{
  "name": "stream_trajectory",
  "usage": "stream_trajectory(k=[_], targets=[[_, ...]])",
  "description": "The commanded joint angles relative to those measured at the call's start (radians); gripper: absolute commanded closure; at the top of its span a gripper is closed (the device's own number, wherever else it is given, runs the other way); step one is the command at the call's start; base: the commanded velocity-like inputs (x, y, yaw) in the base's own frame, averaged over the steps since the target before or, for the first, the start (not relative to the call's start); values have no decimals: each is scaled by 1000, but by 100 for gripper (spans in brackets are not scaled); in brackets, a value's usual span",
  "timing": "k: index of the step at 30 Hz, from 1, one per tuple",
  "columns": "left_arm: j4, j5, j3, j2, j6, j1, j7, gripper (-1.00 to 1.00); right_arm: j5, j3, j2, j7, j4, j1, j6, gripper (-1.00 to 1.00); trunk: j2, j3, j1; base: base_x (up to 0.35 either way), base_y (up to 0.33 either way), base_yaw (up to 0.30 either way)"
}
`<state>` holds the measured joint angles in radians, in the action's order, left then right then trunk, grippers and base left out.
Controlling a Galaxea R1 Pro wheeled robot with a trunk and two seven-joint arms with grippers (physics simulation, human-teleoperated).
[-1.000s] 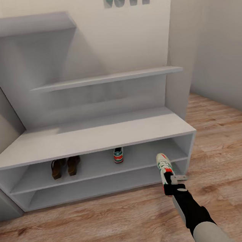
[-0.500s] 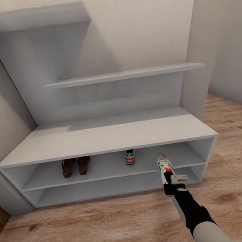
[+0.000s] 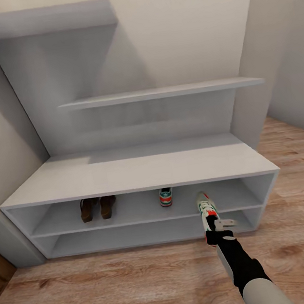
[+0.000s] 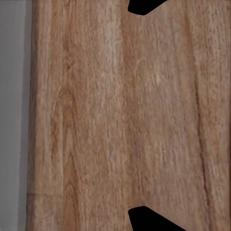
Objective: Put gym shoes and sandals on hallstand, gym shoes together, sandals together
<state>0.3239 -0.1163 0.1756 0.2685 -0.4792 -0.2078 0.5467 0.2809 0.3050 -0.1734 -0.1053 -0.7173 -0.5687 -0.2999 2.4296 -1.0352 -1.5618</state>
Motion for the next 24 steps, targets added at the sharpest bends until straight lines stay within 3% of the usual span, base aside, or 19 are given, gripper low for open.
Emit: stream_trajectory(k=[1,13,19,24], targets=[[-2,-10,2,0,2,-1,10,-100,8,3,-1,1,-2,0,-5,100,0,-2,0,117,0,141],[-2,-10,2,0,3,-1,10,-100,8,3,-1,0,-5,0,-6,100,0,-16,0,113,0,154],[-2,-10,2,0,3,-1,10,-100,8,5,-1,0,-8,0,-6,100,0,-17,0,7,0,38],[-2,-9,2,0,4,-1,10,-100,9,5,-1,-1,-10,0,-4,100,0,-17,0,195,0,2]])
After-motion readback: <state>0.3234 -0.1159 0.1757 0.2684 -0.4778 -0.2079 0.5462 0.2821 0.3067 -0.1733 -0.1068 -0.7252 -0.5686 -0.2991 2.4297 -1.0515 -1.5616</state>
